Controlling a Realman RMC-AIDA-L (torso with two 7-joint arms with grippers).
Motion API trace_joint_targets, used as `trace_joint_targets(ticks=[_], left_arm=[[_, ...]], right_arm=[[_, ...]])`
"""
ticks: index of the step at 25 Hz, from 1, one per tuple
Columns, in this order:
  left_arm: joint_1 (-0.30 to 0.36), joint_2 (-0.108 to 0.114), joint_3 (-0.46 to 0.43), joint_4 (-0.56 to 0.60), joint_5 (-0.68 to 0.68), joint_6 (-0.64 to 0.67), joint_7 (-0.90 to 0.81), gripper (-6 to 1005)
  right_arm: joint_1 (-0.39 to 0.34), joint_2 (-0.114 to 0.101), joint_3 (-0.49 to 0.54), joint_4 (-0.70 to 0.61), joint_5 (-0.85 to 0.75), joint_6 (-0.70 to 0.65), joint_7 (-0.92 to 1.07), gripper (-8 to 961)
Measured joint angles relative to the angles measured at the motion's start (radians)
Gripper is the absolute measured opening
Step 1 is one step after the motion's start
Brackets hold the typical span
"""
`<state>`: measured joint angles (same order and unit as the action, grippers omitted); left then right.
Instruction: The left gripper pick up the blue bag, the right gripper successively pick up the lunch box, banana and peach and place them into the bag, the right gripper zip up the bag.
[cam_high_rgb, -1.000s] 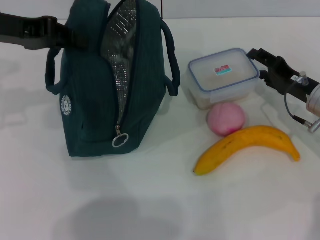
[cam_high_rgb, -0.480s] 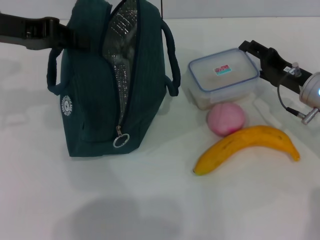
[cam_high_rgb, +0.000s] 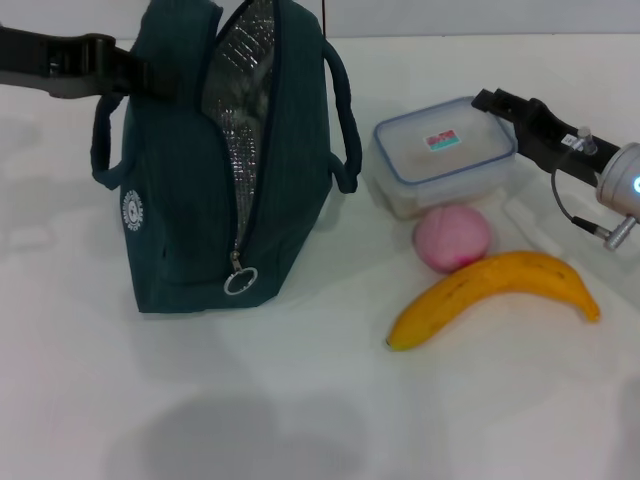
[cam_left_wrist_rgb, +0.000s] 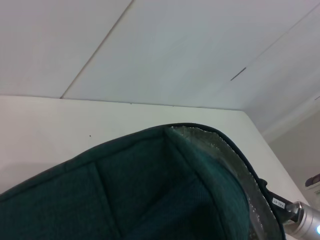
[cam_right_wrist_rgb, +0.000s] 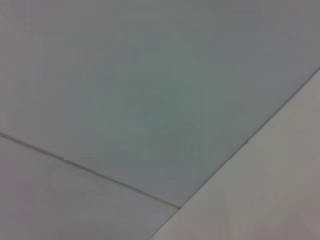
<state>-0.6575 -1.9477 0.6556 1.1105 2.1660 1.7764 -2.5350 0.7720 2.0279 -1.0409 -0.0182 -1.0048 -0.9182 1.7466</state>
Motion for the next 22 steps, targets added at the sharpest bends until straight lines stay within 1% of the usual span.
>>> trace_joint_targets(ticks=[5, 10, 18, 22], left_arm=[[0.001, 0.001, -0.002, 0.001, 0.000, 0.001, 0.000, 32], [0.003, 0.001, -0.001, 0.000, 0.000, 0.001, 0.000, 33], [0.002, 0.001, 0.001, -0.001, -0.002, 0.003, 0.002, 33], [0.003, 0.001, 0.001, -0.001, -0.003, 0.003, 0.002, 33]], right_arm=[[-0.021, 0.000, -0.019, -0.029, 0.007, -0.007, -0.002, 603], [-0.025, 0.000, -0.013, -0.026, 0.010, -0.017, -0.002, 360], [-0.029, 0.000, -0.011, -0.023, 0.014, -0.025, -0.003, 234], [-0.046, 0.000, -0.010, -0.032, 0.021, -0.046, -0.007, 200]])
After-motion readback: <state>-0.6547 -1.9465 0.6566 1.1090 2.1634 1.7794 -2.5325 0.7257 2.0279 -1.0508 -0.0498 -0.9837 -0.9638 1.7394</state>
